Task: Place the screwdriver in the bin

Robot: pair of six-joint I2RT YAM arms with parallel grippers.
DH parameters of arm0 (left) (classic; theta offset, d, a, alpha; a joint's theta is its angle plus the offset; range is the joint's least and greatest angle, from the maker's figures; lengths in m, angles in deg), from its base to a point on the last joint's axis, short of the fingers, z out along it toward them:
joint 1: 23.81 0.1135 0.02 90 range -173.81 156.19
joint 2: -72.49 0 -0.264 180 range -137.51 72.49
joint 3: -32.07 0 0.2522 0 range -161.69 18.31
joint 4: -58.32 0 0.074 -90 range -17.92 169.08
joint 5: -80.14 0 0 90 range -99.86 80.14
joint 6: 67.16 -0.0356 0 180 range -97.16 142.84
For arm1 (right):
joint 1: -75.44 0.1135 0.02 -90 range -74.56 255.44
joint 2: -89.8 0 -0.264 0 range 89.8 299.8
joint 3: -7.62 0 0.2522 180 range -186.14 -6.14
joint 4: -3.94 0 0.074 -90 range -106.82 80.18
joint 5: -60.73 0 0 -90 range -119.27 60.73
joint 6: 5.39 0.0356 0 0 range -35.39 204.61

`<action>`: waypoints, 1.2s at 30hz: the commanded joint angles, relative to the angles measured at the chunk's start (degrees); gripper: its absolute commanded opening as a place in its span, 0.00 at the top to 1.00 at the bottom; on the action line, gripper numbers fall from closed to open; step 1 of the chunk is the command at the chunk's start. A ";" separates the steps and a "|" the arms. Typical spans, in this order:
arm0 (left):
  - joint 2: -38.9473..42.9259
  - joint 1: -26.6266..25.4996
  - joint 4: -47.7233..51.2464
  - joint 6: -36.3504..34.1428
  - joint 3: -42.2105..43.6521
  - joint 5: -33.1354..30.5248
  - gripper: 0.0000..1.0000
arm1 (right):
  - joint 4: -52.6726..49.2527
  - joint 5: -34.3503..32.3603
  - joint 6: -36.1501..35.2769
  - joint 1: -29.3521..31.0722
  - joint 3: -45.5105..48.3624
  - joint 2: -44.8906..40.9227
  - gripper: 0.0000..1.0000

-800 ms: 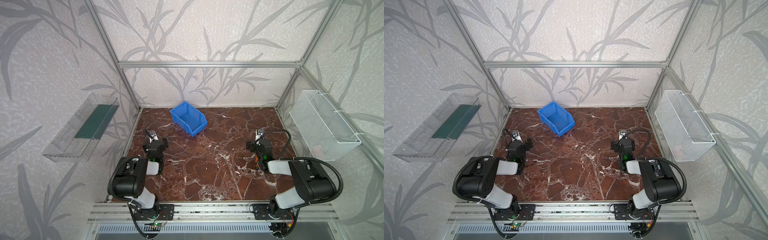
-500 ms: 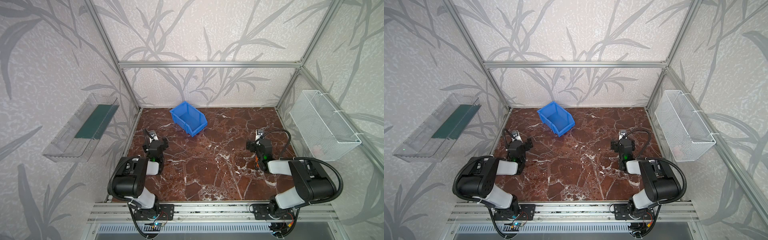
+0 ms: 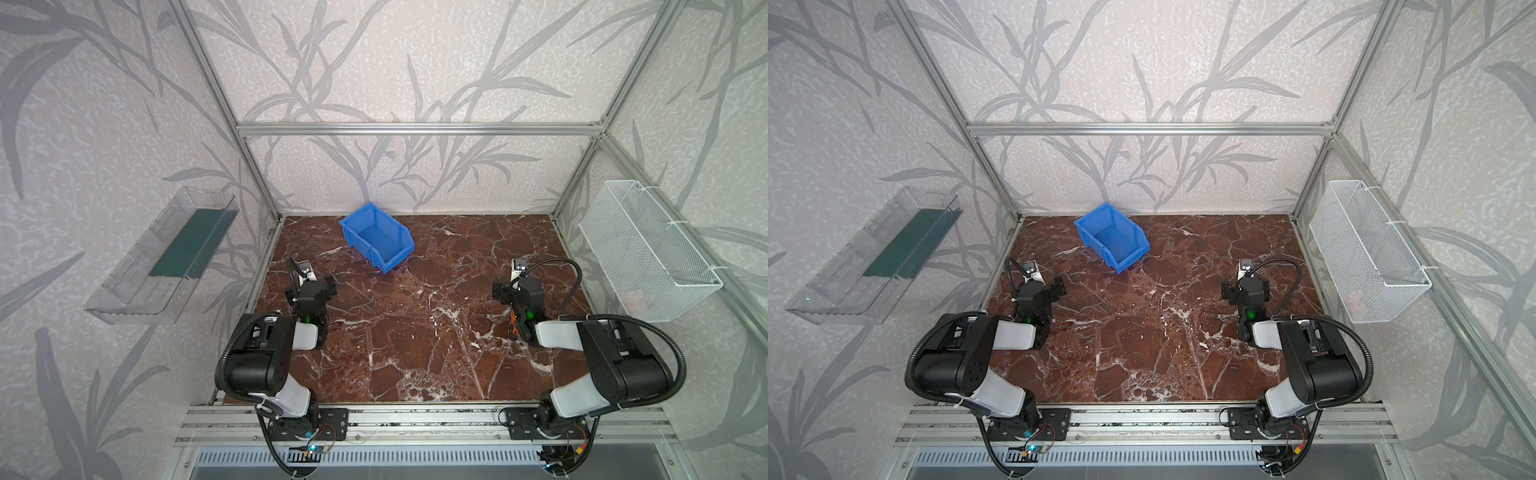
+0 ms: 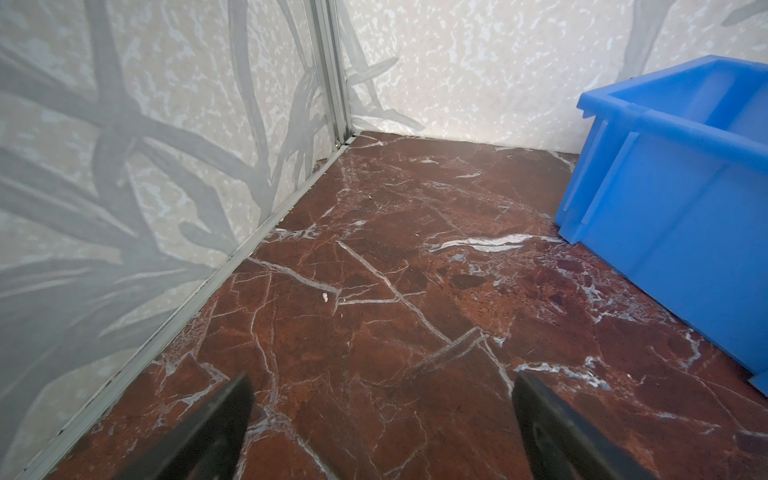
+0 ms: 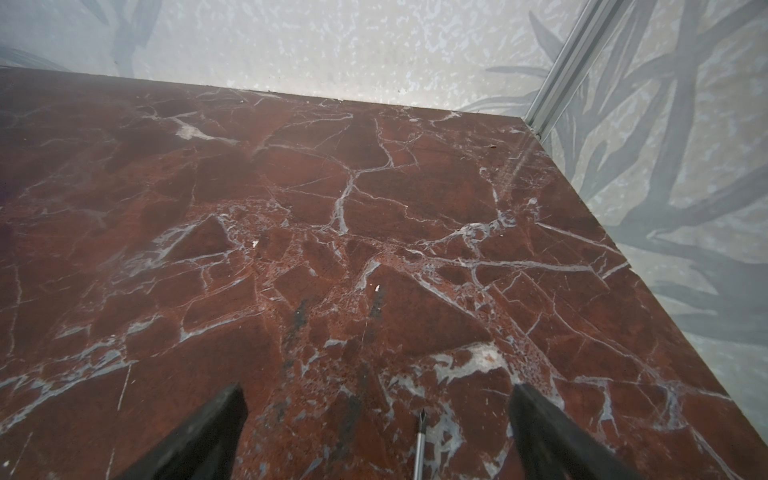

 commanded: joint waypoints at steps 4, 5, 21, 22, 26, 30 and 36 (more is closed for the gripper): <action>5.63 -0.23 -1.55 -0.08 3.87 0.05 0.01 | 2.57 0.92 -3.57 0.58 1.77 -5.95 0.01; 6.73 -1.96 -5.27 -3.30 4.78 -3.23 0.01 | -1.17 -0.22 -3.44 0.84 1.25 -9.38 0.01; 20.40 -11.63 74.63 26.52 -36.72 -4.48 0.01 | -35.84 10.72 19.45 0.87 -14.83 -27.87 0.01; 18.16 -12.18 76.17 30.10 -38.78 -3.58 0.01 | -37.64 10.54 20.75 0.87 -16.13 -26.98 0.01; 10.76 -16.77 74.47 34.42 -44.29 -4.40 0.01 | -43.33 13.79 22.18 2.11 -20.91 -22.33 0.01; 0.13 -18.65 73.49 36.72 -51.14 0.03 0.08 | -46.15 10.77 18.20 6.90 -23.60 -19.46 0.01; -14.46 -19.52 78.70 38.79 -62.90 4.12 0.20 | -49.11 7.47 16.85 8.08 -23.98 -17.61 0.01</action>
